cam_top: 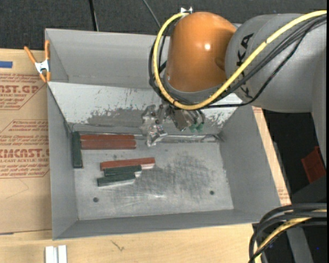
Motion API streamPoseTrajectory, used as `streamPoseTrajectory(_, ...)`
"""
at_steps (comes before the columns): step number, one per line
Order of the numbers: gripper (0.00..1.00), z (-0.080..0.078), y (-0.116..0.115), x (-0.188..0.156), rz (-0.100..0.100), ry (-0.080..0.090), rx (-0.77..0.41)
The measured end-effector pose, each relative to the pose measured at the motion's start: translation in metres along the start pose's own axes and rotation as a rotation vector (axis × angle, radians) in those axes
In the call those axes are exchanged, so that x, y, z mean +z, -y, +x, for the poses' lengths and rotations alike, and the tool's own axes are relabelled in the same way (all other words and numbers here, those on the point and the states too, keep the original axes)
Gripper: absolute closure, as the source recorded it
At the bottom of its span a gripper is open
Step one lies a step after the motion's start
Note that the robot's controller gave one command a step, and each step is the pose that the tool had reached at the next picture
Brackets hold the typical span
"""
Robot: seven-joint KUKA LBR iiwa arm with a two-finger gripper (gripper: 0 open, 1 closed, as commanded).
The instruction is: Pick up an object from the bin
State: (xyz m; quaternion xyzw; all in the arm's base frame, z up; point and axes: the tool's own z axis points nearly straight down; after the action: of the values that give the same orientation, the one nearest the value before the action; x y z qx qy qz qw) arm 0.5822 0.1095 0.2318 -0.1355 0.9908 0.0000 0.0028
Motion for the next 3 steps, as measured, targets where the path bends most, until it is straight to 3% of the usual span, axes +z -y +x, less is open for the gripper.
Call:
streamPoseTrajectory(1, 1.00, 0.000, 0.000, 0.001, 0.000, -0.002, 0.000)
streamPoseTrajectory(2, 1.00, -0.004, -0.015, 0.068, 0.000, 0.002, -0.026)
streamPoseTrajectory(3, 0.00, -0.006, -0.015, 0.118, -0.002, -0.003, 0.008)
